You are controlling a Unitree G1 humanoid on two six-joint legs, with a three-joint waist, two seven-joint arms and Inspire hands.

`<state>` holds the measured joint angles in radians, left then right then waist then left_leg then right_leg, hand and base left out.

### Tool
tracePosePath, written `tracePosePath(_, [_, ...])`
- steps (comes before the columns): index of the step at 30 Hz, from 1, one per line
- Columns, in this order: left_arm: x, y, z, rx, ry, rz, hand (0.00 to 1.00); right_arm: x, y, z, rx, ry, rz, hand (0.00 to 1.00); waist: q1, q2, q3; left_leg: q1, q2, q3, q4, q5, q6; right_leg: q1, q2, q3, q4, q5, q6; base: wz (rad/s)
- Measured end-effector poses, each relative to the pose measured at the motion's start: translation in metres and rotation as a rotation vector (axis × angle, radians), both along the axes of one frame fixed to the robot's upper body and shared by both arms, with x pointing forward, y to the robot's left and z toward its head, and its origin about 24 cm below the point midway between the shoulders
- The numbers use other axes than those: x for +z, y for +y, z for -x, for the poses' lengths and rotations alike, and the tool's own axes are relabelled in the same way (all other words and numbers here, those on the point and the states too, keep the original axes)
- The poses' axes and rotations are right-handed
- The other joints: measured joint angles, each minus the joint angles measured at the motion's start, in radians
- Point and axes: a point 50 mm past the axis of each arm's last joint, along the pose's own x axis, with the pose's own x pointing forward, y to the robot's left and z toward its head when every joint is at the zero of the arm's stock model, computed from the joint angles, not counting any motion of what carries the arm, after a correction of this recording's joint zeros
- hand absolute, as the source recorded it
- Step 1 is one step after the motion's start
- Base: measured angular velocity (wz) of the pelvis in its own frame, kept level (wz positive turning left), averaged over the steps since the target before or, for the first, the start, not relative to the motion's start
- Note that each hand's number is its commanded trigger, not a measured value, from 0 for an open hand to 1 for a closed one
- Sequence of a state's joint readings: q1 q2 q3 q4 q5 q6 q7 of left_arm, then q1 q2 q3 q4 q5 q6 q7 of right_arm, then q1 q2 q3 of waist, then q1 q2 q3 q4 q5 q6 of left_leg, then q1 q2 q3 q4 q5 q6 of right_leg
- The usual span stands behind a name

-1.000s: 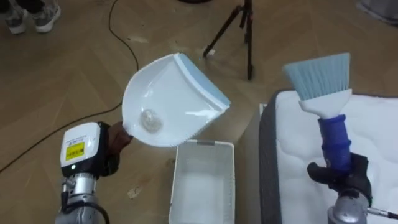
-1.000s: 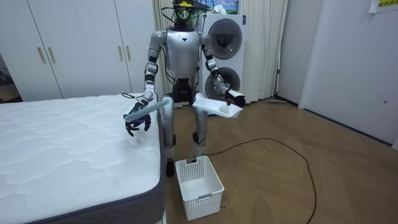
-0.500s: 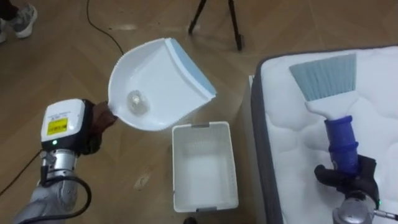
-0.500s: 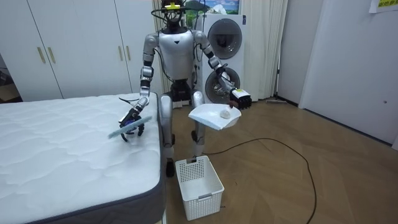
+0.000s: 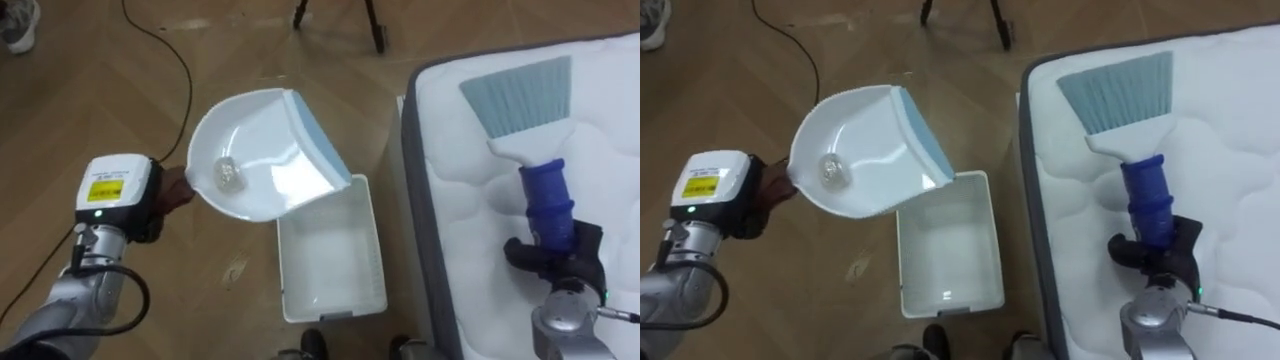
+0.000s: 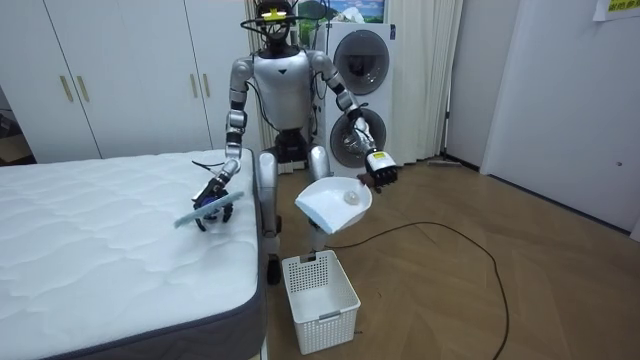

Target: Clean bed

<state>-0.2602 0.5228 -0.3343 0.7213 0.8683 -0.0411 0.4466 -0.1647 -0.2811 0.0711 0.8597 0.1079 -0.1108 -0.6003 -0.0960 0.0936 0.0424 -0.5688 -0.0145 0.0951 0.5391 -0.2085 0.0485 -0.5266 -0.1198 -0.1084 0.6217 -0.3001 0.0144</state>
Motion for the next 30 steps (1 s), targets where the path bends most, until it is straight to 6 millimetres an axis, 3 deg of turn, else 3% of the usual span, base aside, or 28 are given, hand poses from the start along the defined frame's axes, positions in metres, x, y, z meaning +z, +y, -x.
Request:
tracePosePath(7, [0.0, -0.008, -0.003, -0.058, 0.011, -0.047, 1.0, 0.0, 0.004, -0.001, 0.025, -0.001, 0.022, 0.0, -0.02, 0.011, 0.0065, 0.004, 0.001, 0.004, -0.011, 0.001, 0.001, 0.004, 0.0, 0.0, -0.014, -0.001, 0.001, 0.0])
tracePosePath(23, [0.01, -0.008, -0.005, -0.154, 0.007, -0.191, 1.0, -0.002, 0.009, 0.0, 0.055, 0.004, 0.066, 0.0, -0.033, 0.01, 0.006, 0.011, -0.001, 0.011, -0.039, 0.003, 0.001, 0.003, -0.003, -0.005, -0.031, 0.0, 0.001, 0.0])
tracePosePath(30, [0.011, 0.003, 0.012, -0.192, 0.023, -0.261, 1.0, -0.004, 0.009, 0.002, 0.044, 0.01, 0.075, 0.0, -0.038, 0.006, 0.0041, 0.028, -0.009, 0.018, -0.057, 0.01, 0.003, 0.014, -0.012, -0.007, -0.034, -0.002, 0.003, 0.02])
